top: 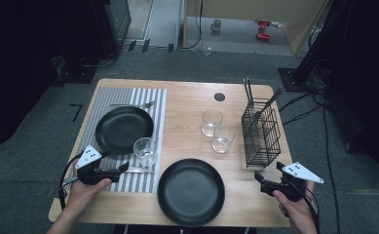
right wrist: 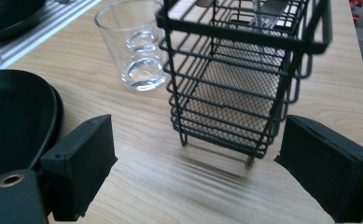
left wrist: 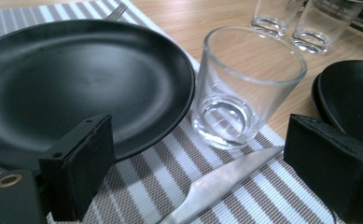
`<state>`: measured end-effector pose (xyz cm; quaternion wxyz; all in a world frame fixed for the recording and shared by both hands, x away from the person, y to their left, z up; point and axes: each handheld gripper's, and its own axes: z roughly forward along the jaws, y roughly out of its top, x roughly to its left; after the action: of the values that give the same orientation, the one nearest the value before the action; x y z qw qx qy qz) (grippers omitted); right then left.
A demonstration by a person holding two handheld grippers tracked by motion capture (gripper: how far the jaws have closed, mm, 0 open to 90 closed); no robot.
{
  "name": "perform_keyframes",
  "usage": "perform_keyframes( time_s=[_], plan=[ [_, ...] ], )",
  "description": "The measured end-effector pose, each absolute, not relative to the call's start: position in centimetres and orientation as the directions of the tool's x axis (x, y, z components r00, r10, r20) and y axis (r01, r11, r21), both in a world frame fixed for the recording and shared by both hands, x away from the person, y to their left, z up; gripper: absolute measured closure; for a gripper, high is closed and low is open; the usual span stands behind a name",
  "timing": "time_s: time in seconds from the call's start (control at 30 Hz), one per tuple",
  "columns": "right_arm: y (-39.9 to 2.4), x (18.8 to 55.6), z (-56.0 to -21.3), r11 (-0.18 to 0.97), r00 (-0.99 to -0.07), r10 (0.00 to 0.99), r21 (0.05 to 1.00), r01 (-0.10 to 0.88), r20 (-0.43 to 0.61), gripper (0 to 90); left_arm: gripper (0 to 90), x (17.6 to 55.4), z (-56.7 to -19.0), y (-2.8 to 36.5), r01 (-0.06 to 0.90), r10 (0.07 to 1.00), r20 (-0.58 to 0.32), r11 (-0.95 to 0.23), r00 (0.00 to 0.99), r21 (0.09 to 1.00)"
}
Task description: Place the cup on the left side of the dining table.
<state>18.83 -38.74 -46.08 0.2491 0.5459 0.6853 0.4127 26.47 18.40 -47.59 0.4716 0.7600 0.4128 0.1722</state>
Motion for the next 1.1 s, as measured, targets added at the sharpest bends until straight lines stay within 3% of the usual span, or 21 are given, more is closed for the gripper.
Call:
perform_keyframes(
  time_s=[1.1],
  plan=[
    [-43.1,16.8,-50.7,0.017,-0.147,0.985,0.782,0.623,0.095,9.8,9.3,23.6,-50.6,26.1,0.564,0.894,-0.112,-0.172,0.433,0.808]
  ],
)
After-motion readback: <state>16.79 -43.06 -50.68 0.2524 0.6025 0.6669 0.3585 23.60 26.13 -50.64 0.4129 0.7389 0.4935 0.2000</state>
